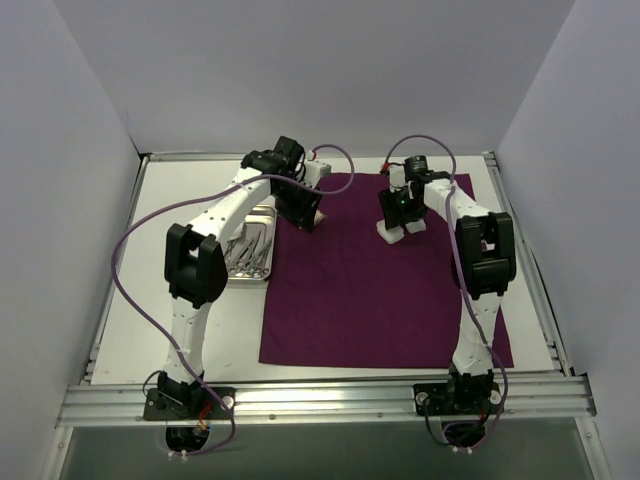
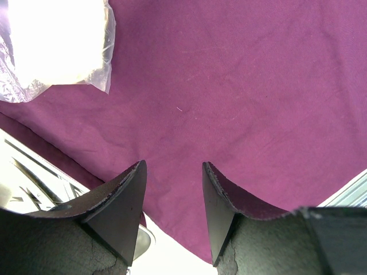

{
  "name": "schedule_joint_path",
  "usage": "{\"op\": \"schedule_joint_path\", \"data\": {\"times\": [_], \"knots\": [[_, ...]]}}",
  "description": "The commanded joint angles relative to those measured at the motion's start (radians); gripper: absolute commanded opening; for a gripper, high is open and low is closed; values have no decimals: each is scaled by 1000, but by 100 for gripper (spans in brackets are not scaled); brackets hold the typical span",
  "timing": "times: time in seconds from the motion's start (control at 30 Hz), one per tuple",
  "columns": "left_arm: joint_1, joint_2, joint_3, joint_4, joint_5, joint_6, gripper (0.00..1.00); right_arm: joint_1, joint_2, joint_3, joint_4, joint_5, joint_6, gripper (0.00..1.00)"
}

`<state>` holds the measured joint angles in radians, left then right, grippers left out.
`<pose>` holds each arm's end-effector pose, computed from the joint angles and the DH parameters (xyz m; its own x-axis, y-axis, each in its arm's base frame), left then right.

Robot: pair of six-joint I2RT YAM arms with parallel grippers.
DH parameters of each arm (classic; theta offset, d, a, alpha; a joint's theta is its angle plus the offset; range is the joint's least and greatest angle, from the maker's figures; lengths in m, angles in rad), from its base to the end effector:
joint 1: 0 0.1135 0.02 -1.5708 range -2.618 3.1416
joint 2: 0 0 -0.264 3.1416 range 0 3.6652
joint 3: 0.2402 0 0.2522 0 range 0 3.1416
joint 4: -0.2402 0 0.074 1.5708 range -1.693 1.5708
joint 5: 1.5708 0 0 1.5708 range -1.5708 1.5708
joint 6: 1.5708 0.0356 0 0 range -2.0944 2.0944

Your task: Prepare the surgical pack

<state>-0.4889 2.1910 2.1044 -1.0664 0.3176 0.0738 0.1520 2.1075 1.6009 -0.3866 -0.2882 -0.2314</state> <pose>0.4066 -0.2289 0.2684 -0.7636 0.4855 -0.4257 0.6160 0.7454 -0.2547 0.4592 0.0806 0.1897 -0.6759 -0.3260 -0.6610 -0.4893 0.8691 0.0717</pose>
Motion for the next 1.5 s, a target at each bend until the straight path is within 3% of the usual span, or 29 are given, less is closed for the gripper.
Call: {"op": "schedule_joint_path", "data": {"times": [0.0,0.23,0.37,0.83,0.97,1.0,1.03,1.13,1.47], "knots": [[6,-2,25,-12,3,11,53,-9,-41,14,-32,3,17,47],[3,-20,11,-10,-6,18,53,-20,6,-1,-21,-40,23,44],[-4,-27,5,-10,-12,23,53,-13,12,-18,-21,-46,24,37],[-11,-19,12,-14,-17,30,53,26,37,-85,2,7,32,31],[-11,-23,5,-14,-20,29,53,26,51,-55,-6,21,40,26],[-11,-25,3,-14,-20,30,53,26,54,-47,-11,17,38,22],[-11,-25,3,-14,-20,29,53,27,60,-41,-17,14,38,12],[-11,-28,2,-12,-22,29,53,29,34,-41,-21,3,33,0],[-11,-28,11,-10,-20,35,54,20,-133,-32,-41,-34,38,0]]}}
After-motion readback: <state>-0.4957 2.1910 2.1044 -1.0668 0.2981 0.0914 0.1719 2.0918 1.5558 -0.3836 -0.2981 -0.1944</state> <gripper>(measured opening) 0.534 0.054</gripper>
